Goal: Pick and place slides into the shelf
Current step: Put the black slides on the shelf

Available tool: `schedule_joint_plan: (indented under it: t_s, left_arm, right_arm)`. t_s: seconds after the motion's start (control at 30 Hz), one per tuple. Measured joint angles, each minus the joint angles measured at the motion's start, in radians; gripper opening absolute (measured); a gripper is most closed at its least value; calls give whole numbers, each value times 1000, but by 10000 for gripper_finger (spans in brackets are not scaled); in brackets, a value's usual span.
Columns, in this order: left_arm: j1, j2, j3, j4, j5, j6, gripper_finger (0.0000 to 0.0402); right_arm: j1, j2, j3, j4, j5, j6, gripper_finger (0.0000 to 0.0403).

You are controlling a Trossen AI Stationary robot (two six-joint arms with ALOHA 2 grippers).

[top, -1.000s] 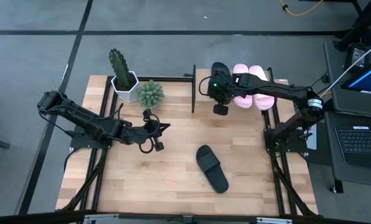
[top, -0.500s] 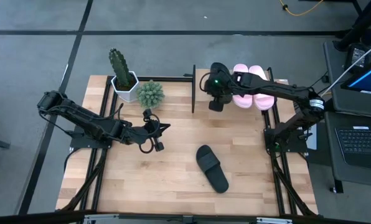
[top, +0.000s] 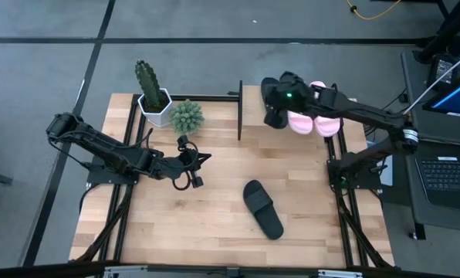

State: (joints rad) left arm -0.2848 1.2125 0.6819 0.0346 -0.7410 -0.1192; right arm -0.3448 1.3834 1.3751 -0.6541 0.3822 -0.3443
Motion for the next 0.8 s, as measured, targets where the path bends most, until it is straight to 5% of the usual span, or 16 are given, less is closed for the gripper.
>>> schedule_joint_plan:
  t_s: [0.8]
  left_arm:
    - [-16, 0, 0, 4, 37, 21, 0]
  right_arm:
    - [66, -139, -147, 24, -16, 107, 0]
